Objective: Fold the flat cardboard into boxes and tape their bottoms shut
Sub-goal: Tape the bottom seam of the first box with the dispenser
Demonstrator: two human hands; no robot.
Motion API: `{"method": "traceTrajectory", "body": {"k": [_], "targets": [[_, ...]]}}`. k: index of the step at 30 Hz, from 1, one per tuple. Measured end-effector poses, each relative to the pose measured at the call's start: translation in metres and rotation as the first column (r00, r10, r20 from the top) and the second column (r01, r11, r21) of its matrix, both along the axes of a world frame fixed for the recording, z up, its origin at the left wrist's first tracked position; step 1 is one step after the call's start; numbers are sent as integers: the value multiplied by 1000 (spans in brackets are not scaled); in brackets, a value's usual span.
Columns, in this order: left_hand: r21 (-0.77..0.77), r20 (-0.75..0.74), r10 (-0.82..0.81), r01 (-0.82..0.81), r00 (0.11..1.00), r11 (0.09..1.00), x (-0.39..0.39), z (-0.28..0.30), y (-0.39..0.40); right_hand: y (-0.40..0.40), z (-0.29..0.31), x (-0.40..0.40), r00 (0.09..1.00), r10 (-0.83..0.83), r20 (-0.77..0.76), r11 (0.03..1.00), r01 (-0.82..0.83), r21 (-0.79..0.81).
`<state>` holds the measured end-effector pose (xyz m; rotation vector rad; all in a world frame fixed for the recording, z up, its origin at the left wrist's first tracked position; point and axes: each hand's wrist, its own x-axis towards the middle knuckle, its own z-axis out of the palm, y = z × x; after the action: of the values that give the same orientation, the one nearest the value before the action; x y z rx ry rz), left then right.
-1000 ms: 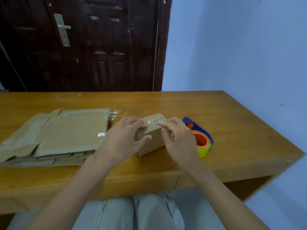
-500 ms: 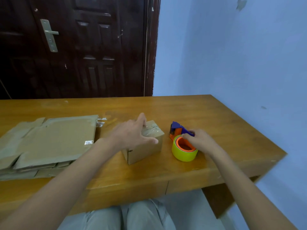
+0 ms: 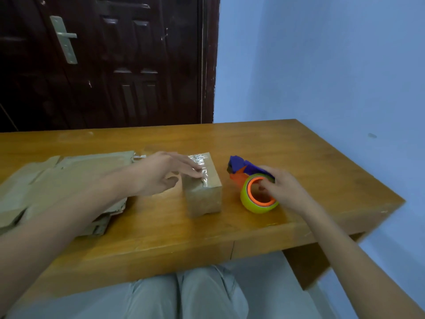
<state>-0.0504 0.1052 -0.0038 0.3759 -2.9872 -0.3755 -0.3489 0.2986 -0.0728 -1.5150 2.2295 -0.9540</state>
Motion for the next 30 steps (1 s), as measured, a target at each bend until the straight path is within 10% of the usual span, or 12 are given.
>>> {"method": "traceTrajectory", "body": {"k": [13, 18, 24, 30], "targets": [[276, -578, 291, -153, 762, 949, 3, -30, 40, 33, 36, 39, 971, 121, 206, 946, -50, -320], [853, -223, 624, -160, 749, 497, -4, 15, 82, 34, 46, 50, 969, 171, 180, 905, -82, -417], [993, 98, 490, -121, 866, 16, -3, 33, 85, 31, 55, 59, 972, 224, 76, 856, -158, -493], [993, 110, 441, -79, 891, -90, 0, 37, 85, 24, 62, 69, 967, 249, -50, 838, -241, -490]]}}
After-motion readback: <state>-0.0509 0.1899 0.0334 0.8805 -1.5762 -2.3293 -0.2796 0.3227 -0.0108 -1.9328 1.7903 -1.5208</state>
